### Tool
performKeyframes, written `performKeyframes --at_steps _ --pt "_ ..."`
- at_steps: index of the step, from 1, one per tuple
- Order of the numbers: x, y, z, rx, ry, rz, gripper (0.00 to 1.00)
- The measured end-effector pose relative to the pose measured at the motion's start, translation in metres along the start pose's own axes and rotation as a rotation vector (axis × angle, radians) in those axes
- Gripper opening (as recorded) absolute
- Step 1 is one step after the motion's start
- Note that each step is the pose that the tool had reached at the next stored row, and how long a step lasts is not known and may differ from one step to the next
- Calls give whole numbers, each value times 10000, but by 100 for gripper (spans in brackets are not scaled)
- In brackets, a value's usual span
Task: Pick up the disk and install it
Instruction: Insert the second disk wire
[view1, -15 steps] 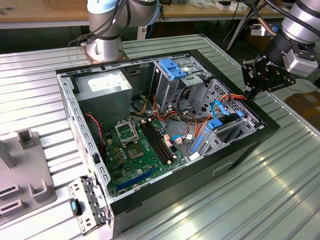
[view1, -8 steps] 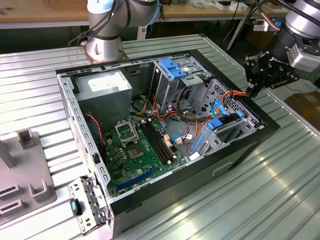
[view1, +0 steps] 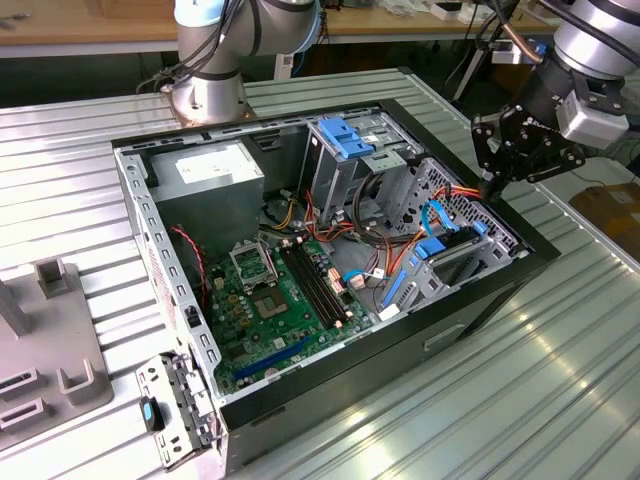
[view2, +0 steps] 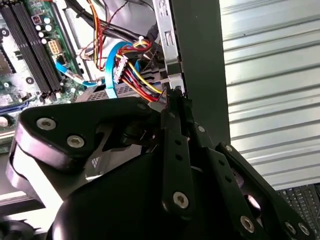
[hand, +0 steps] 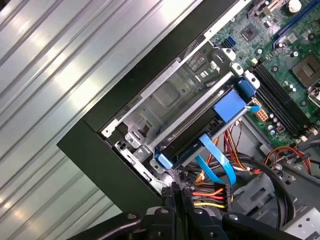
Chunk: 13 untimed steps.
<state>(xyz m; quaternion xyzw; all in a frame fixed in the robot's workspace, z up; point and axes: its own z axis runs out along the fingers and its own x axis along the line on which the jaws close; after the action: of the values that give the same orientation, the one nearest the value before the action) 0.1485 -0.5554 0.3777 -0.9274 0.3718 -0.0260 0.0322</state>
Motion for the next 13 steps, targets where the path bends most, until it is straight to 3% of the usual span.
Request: performKeyframes --at_steps 1,4,8,13 --pt "0 1 0 -4 12 154 16" --pt "0 1 1 -31 97 1217 16" --pt "-15 14 0 -32 103 1279 16" --pt "-25 25 -2 -50 160 1998 16"
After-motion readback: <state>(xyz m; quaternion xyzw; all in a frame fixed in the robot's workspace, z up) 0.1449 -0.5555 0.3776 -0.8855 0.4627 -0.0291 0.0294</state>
